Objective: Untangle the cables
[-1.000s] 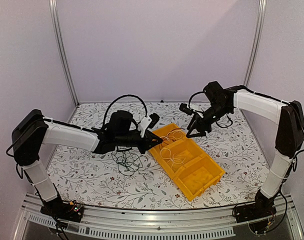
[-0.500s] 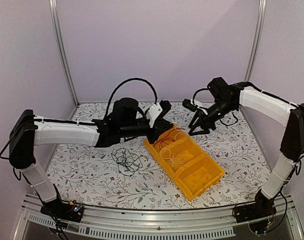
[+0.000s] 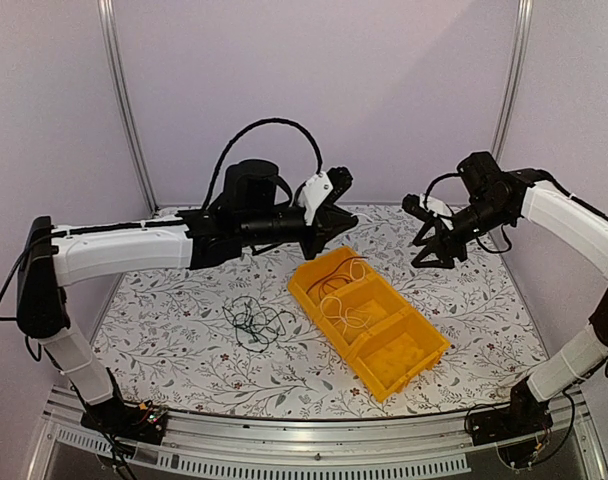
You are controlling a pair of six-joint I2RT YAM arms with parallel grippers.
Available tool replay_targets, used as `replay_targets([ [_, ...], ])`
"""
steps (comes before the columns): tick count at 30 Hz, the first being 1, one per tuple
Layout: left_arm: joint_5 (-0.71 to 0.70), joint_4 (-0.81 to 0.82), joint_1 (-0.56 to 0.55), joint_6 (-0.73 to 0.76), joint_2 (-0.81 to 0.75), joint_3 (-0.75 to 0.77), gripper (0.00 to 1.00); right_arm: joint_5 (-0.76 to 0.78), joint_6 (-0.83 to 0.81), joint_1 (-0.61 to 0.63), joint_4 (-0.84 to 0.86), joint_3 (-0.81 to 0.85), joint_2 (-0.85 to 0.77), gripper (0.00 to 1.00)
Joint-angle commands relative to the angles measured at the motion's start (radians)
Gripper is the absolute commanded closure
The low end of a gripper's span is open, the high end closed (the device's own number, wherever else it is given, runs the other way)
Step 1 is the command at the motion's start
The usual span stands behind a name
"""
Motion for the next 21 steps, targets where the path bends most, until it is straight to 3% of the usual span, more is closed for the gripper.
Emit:
replay_targets([
  [1, 0.005, 0.021, -0.016, -0.057, -0.026, -0.047, 1.0, 0.044, 0.012, -0.01, 0.079, -0.073, -0.059, 0.35],
  [17, 0.11, 0.112, -0.011, -0.144, 0.095, -0.154, 1.0, 0.094, 0.079, -0.022, 0.152, -0.238, -0.121, 0.36],
  [21, 0.097, 0.087, -0.027, -0.146, 0.049, -0.205, 1.0, 0.103, 0.078, -0.024, 0.152, -0.25, -0.137, 0.36],
])
